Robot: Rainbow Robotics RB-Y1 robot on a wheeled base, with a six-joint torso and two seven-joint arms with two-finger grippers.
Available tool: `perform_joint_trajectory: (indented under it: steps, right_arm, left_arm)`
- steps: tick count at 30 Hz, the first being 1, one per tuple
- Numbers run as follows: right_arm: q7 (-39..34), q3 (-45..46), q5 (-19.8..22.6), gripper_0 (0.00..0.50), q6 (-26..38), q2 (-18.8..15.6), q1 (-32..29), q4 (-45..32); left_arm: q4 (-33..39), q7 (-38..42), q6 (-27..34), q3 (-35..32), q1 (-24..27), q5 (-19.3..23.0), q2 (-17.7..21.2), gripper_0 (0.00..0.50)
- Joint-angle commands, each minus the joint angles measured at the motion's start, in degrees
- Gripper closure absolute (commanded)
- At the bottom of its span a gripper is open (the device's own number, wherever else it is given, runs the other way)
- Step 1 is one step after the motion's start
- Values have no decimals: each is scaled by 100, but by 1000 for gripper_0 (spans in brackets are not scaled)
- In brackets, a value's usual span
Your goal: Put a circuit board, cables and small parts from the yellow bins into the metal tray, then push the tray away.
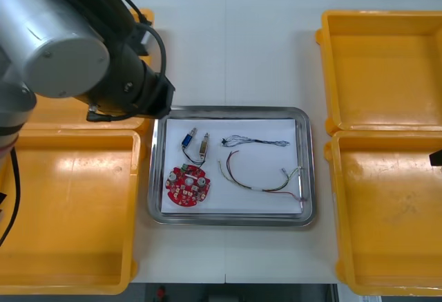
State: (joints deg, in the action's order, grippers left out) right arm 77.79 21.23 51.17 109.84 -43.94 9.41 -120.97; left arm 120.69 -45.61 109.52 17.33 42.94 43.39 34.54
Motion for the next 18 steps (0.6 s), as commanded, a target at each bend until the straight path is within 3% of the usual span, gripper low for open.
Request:
perform_joint_trajectory:
  steps: [1, 12, 18]
  right_arm:
    - [-291, -303, 332, 0, 16, -361, 184, -366]
    - [-247, -1542, 1053, 0, 16, -598, 1353, -806]
    - [-203, -2527, 1071, 0, 16, -598, 1951, -1034]
  left_arm:
    - [244, -844, 48, -651, 21, 328, 457, 0]
    - [332, -1776, 48, -1724, -893, 715, 1257, 0]
    - [314, -1864, 48, -2146, -1324, 759, 1450, 0]
